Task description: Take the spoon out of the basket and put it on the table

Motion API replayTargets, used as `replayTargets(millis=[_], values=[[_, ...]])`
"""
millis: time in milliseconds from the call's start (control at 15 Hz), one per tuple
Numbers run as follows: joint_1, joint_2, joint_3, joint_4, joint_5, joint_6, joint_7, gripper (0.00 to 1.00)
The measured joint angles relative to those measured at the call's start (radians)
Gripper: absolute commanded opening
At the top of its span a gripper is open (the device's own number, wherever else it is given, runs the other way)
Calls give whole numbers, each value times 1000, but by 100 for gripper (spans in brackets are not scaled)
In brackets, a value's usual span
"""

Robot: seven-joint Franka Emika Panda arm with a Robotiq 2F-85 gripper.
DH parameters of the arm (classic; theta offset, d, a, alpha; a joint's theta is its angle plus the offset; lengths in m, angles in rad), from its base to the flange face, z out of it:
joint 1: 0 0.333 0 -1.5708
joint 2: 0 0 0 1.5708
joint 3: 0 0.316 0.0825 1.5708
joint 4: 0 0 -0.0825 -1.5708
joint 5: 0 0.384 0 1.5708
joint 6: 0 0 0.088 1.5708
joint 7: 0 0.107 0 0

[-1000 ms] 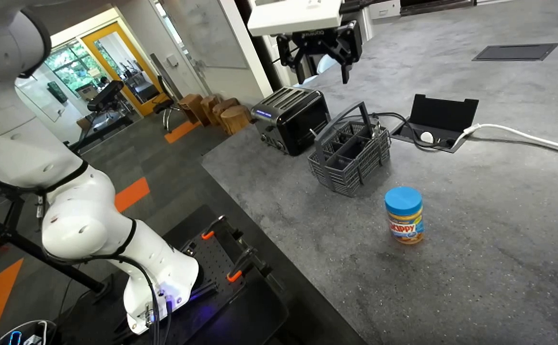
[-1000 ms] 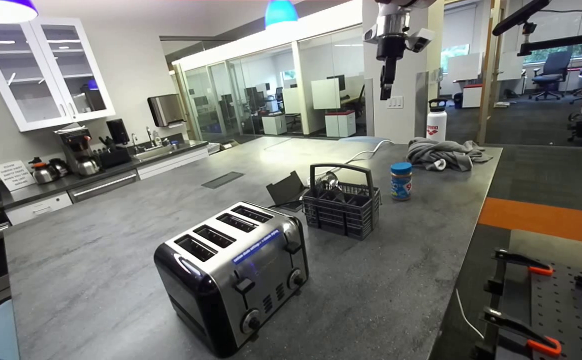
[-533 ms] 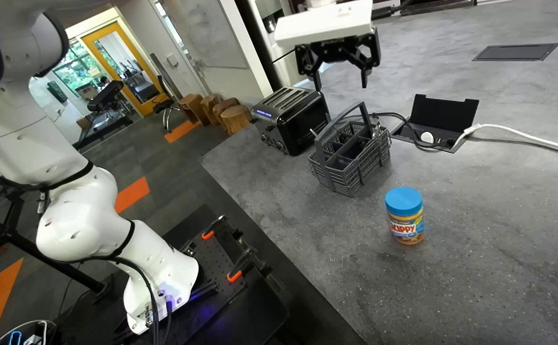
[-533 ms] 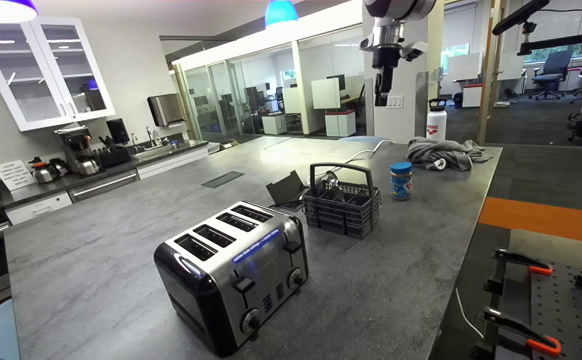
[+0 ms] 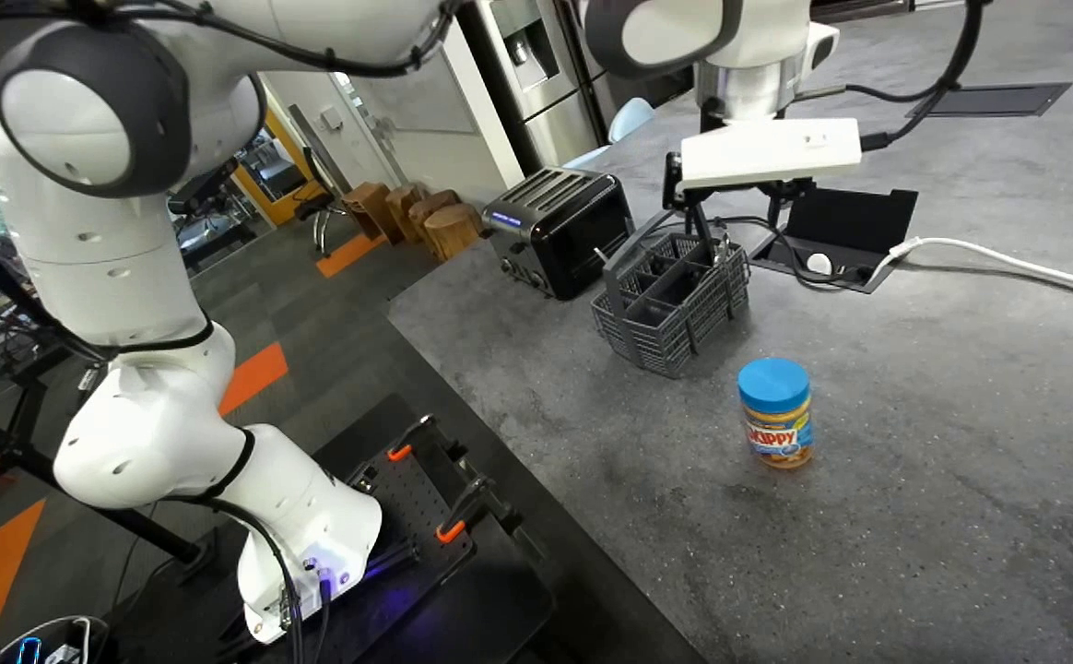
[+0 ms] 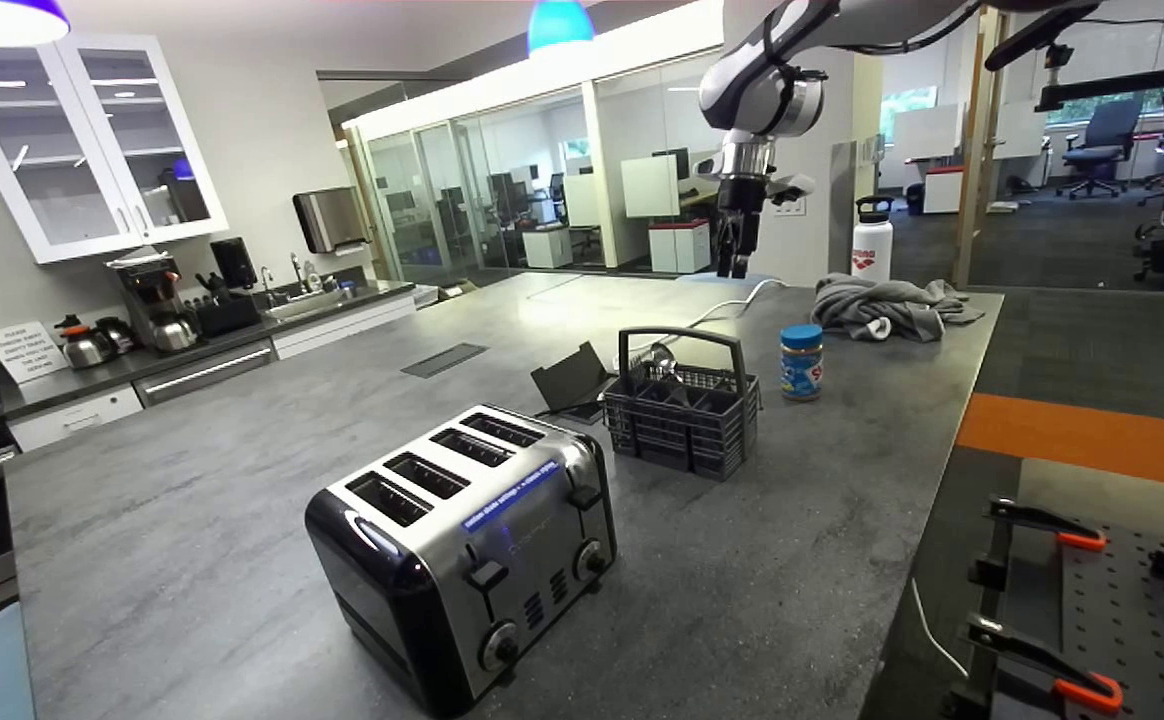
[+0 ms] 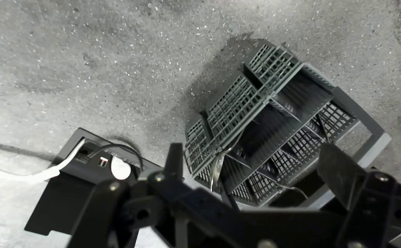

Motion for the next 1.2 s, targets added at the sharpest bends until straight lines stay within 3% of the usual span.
replayTargets(millis=[333, 1200], values=[[-9, 120, 75, 107, -3, 11, 22, 100], [7, 194, 124, 129, -28, 22, 32, 100]])
